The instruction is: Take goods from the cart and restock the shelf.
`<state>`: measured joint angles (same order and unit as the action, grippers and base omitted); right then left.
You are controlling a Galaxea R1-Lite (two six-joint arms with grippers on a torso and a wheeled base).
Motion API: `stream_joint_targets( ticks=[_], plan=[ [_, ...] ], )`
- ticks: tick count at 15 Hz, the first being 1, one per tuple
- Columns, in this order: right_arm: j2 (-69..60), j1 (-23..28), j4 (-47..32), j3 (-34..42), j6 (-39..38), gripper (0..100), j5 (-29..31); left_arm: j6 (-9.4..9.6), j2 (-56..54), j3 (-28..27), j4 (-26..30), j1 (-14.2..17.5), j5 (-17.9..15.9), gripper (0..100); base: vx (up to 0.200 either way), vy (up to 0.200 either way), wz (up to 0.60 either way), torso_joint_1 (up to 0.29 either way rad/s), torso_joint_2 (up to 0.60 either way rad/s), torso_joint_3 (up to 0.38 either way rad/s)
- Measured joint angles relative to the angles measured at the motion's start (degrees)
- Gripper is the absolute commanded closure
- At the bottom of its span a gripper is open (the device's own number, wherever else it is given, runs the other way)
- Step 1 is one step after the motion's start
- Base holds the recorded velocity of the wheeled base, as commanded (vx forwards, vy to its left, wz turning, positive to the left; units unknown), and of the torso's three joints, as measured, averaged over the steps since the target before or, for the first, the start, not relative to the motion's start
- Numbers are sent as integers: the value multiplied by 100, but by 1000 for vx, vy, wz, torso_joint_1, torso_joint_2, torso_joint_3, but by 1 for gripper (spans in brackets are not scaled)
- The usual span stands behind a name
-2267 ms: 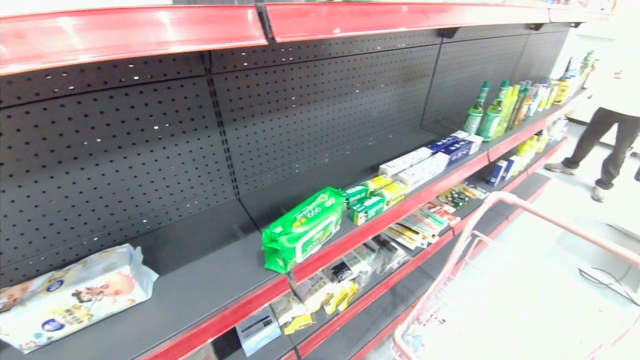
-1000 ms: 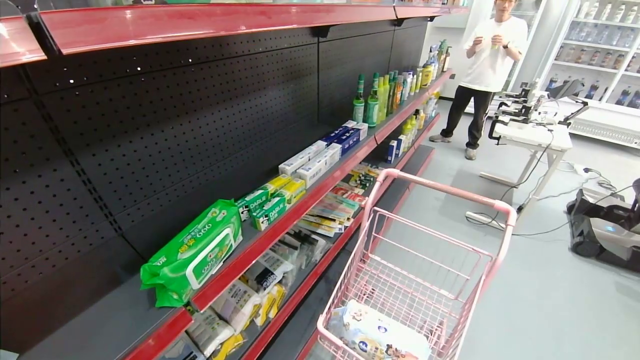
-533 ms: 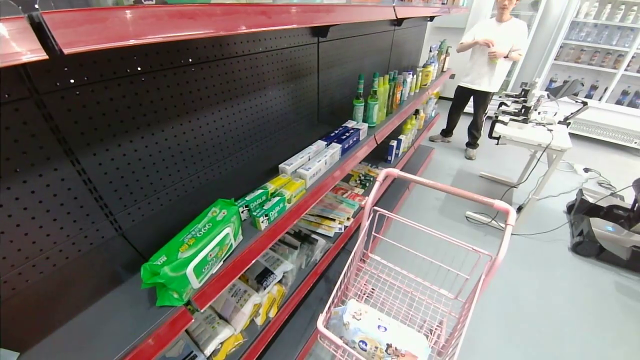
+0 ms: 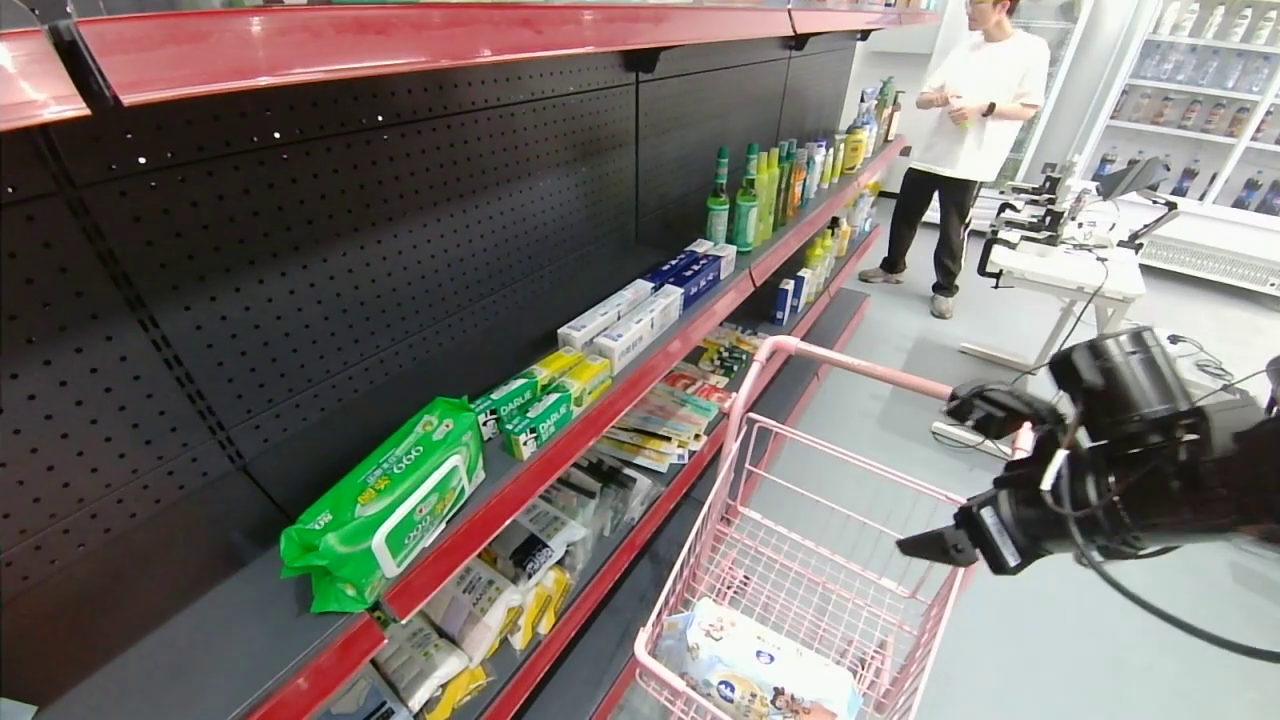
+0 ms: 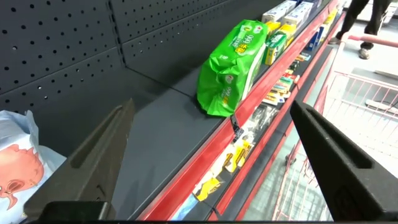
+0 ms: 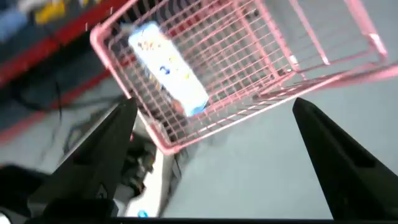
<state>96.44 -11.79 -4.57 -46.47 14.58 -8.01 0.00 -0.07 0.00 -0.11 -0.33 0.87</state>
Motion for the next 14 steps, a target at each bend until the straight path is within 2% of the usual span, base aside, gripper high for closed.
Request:
stream_joint_targets(
  ticks=[2,5,14],
  plan=[
    [734,-256,-24,-55,616,0,-37,0,0,0,0,0,0,0,0,0,0,0,0,0],
    [1429,-328,-27,-79,1276,0,-24,0,0,0,1,0,0,0,0,0,0,-25,35,28],
    [2209,-402,145,-16,1419,0,-41,0,0,0,0,-2,0,0,0,0,0,-78,173,93]
  ],
)
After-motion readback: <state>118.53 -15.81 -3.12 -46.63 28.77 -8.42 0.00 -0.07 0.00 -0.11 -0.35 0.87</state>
